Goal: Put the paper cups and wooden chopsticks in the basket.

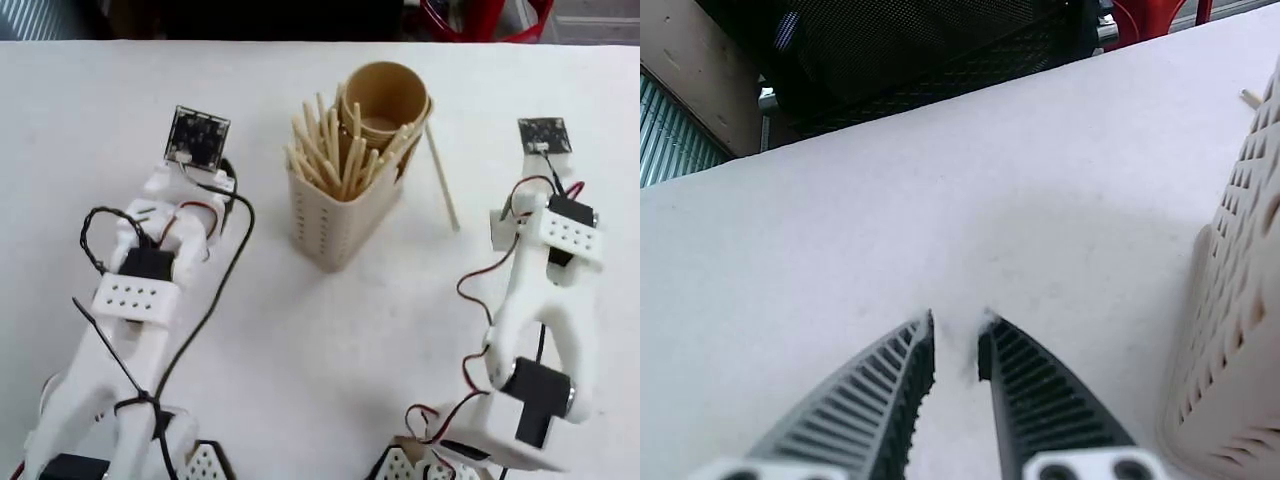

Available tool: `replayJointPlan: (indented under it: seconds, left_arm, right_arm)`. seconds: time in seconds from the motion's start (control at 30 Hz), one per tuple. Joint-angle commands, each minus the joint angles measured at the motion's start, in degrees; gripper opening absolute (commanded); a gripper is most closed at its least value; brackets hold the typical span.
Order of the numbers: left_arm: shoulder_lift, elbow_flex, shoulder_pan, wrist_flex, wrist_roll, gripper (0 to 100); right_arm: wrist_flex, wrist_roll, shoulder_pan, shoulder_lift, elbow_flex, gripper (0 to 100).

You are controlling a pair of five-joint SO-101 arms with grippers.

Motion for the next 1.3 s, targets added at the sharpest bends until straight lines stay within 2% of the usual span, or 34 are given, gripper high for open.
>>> replayJointPlan:
  seconds: [0.0, 0.1, 0.27, 0.37, 0.63, 0.77, 0.93, 1.1, 1.27]
  left_arm:
    - [-2.07, -0.44, -0.40, -1.41, 0.18, 9]
    - [-2.07, -0.44, -0.48, -1.41, 0.18, 9]
    - [-1.98, -0.35, -0.40, -1.41, 0.09, 9]
    - [-1.98, -0.35, -0.31, -1.32, 0.09, 9]
    - [-1.98, 0.26, -0.13, -1.49, 0.09, 9]
    - [-1.98, 2.37, -0.04, -5.63, 0.09, 9]
    - [-2.07, 3.87, -0.22, -8.88, 0.09, 9]
    - [-2.07, 3.87, -0.48, -9.14, 0.09, 9]
    - [-2.07, 3.87, -0.48, -9.14, 0.09, 9]
  right_arm:
    - [1.01, 1.85, -5.23, -5.32, -1.14, 2.2]
    - [0.66, 1.85, -11.38, -5.49, -1.14, 3.4]
    - [0.66, 2.11, -17.89, -0.92, -4.66, 17.0]
    - [1.01, 2.29, -17.80, 5.67, -11.25, 20.9]
    - [3.91, 2.20, -16.57, 24.04, -25.05, 20.8]
    - [6.20, 1.85, -14.37, 29.23, -28.22, 20.8]
    - [6.29, 1.76, -11.65, 31.08, -28.31, 20.7]
    - [6.64, 1.85, -11.03, 28.53, -28.22, 12.7]
    - [8.13, 1.76, -12.79, 23.96, -27.25, 15.9]
